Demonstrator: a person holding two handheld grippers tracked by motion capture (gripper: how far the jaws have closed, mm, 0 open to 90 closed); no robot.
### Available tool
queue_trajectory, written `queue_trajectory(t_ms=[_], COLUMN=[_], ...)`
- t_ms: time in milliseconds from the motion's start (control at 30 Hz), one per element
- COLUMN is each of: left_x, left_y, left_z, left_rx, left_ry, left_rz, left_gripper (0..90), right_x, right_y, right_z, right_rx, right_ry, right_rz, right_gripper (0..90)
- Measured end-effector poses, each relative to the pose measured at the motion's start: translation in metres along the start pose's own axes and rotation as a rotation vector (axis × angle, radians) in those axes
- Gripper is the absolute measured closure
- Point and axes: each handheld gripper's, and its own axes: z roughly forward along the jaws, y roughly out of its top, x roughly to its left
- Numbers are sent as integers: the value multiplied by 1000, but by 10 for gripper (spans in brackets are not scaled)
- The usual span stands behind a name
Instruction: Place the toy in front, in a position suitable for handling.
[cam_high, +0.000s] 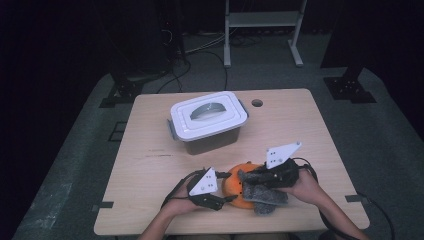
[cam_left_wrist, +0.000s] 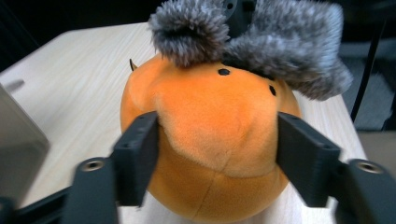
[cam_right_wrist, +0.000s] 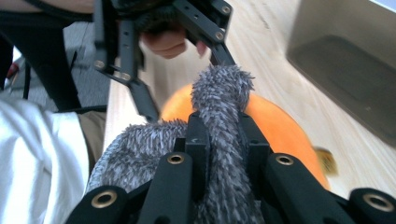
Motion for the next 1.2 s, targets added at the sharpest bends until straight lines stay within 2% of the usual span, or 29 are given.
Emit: queue_trajectory(t_ms=[133,200,267,333,433,533,667,800,867,933,1000,1033,1100,1200], left_x=[-6,-8,-8,-8,-8,-7,-2,0,2,2,1,0,0,2], left_y=[3,4,3,3,3,2,0,-2,-3,-3,-2,-2,-1,3], left_z=[-1,-3,-4,-4,-4,-3,-3,-4,-3,-1,4,6,6,5], left_rx=[9,24,24,16,15,3,6,12,-2,-20,-6,10,15,3], left_ry=[12,13,13,12,11,7,6,-4,-8,-17,-14,-4,15,37], left_rz=[83,112,117,110,110,82,48,20,-5,-23,-18,-9,1,-39], left_gripper=[414,420,421,425,428,431,429,422,384,285,202,193,271,360], right_x=[-1,-8,-14,-21,-30,-36,-34,-23,-18,-18,-21,-22,-23,-17], right_y=[14,19,22,21,13,0,-18,-29,-34,-38,-40,-39,-33,-17], right_z=[7,12,14,14,10,1,-12,-22,-24,-24,-23,-21,-18,-13], right_rx=[12,16,25,23,25,26,17,4,5,-2,-15,-19,-24,-40], right_ry=[6,11,11,3,-36,-73,-100,-87,-93,-98,-104,-104,-100,-81], right_rz=[-20,-23,-12,8,42,75,112,105,104,116,128,130,120,80], right_gripper=[775,775,776,776,775,776,775,774,773,773,773,773,775,776])
